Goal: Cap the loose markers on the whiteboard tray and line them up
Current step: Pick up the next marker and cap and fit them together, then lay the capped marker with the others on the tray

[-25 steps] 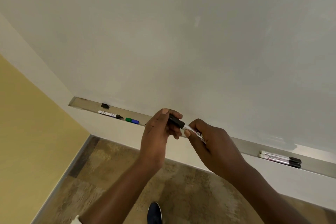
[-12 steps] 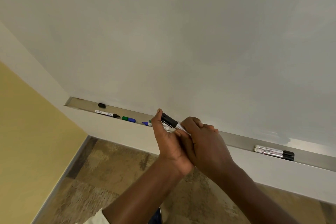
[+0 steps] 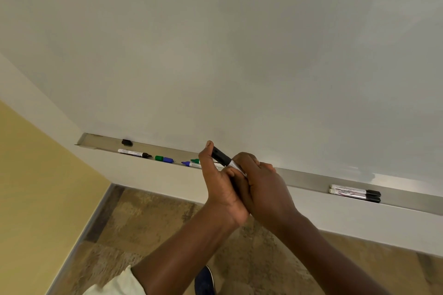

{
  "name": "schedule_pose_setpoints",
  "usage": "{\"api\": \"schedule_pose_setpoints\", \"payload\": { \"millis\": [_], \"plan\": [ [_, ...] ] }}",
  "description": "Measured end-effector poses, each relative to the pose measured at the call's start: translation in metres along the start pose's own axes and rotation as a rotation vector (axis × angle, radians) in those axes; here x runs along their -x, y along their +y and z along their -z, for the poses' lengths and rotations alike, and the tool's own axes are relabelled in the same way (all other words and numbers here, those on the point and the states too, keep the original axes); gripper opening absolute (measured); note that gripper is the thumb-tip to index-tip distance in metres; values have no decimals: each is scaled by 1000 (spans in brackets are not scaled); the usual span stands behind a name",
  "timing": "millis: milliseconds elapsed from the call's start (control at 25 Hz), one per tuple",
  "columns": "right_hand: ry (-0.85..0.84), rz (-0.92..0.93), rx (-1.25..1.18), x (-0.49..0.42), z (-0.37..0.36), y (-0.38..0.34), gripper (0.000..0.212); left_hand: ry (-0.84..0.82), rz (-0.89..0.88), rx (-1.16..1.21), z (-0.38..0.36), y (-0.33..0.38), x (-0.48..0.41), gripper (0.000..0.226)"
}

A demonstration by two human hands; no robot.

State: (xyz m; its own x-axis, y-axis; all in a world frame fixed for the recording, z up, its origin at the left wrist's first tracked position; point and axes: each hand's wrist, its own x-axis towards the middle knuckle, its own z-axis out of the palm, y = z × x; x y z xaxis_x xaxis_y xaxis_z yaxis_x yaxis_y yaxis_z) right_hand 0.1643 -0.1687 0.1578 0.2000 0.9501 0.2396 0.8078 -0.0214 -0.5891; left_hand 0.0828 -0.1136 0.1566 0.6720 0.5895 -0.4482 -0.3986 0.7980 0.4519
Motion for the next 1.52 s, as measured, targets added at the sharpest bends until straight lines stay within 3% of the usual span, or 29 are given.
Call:
{"api": "schedule_pose_setpoints", "payload": {
  "millis": [240,360,440,520,640,760,840,1000,1160,1520],
  "plan": [
    [-72,-186,-249,16,-21,39,23,63,16,-275,29,-21,-32,89],
    [-6,-317,-302,27,-29,73,19,108,-23,-571,50,-35,-53,87],
    [72,-458,-260,34,-29,101,14,166,-110,-930,63,-45,-64,69],
    [142,-617,-254,40,-25,129,15,154,-269,-1432,87,-49,-79,48],
    [272,-818,-380,48,-15,166,17,-18,-435,-2072,126,-49,-100,69],
    [443,-957,-624,50,-6,190,39,-157,-386,-2363,149,-49,-114,87],
    [496,-998,-706,50,-4,202,58,-196,-337,-2433,154,-52,-118,85],
    [503,-1040,-639,49,-8,212,33,-208,-317,-2481,151,-54,-119,77],
    [381,-1061,-435,44,-20,220,33,-222,-353,-2500,154,-53,-119,73],
    [259,-1147,-243,27,-31,227,36,-206,-346,-2484,153,-56,-119,73]
  ]
}}
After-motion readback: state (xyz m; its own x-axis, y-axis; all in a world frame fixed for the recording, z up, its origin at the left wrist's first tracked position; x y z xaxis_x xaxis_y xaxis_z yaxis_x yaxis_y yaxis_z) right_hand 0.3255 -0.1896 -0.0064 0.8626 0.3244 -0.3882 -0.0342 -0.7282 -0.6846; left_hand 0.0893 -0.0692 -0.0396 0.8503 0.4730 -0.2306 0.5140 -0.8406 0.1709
